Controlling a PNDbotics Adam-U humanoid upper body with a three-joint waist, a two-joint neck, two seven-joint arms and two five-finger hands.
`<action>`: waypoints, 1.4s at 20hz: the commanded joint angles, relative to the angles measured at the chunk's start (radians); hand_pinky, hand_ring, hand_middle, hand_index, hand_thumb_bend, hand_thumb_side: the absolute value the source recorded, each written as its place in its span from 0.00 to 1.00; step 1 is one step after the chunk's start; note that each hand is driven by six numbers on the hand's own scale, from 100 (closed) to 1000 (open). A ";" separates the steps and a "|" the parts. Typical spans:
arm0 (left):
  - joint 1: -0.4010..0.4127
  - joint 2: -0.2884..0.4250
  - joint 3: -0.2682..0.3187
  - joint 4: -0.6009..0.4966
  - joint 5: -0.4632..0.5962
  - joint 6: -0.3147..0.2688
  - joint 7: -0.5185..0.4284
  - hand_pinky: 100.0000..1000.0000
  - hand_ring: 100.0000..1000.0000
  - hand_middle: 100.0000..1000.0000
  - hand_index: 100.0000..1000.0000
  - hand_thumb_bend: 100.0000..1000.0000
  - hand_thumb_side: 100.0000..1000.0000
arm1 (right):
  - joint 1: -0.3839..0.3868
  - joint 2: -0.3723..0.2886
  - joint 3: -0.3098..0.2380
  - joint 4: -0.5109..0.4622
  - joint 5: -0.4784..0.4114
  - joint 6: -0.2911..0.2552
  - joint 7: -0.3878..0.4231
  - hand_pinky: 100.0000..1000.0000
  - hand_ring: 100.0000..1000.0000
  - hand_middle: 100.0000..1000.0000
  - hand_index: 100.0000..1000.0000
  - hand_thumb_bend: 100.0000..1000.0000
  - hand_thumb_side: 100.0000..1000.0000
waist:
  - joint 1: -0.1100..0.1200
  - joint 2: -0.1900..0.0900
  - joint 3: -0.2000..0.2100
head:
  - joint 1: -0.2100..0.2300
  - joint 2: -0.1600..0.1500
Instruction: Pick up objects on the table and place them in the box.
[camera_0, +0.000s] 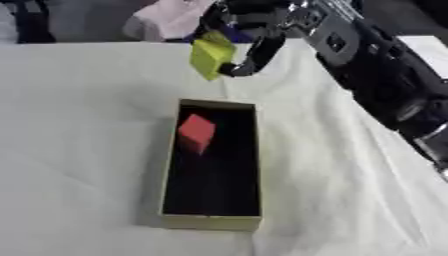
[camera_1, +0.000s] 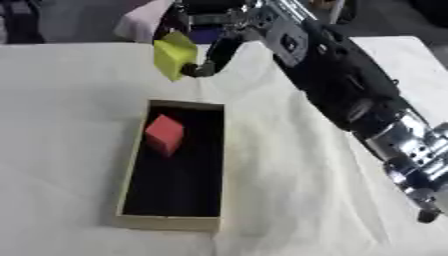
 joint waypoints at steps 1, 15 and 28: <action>-0.003 0.051 0.007 -0.001 -0.006 -0.004 0.009 0.82 0.90 0.91 0.87 0.29 0.88 | -0.010 -0.019 0.007 0.024 -0.034 -0.171 0.119 0.64 0.54 0.53 0.71 0.07 0.10 | 0.004 -0.020 -0.002 | 0.007 0.007; -0.004 0.058 0.010 0.012 -0.003 -0.005 0.009 0.82 0.89 0.91 0.87 0.30 0.88 | 0.023 -0.021 0.064 0.106 -0.086 -0.310 0.128 0.64 0.53 0.52 0.70 0.03 0.13 | 0.002 -0.032 -0.015 | 0.025 0.030; -0.005 0.056 0.005 0.014 0.000 -0.003 0.009 0.82 0.89 0.91 0.87 0.29 0.88 | 0.013 0.013 0.081 0.100 -0.143 -0.310 0.165 0.64 0.52 0.51 0.69 0.02 0.08 | 0.003 -0.038 -0.013 | 0.021 0.025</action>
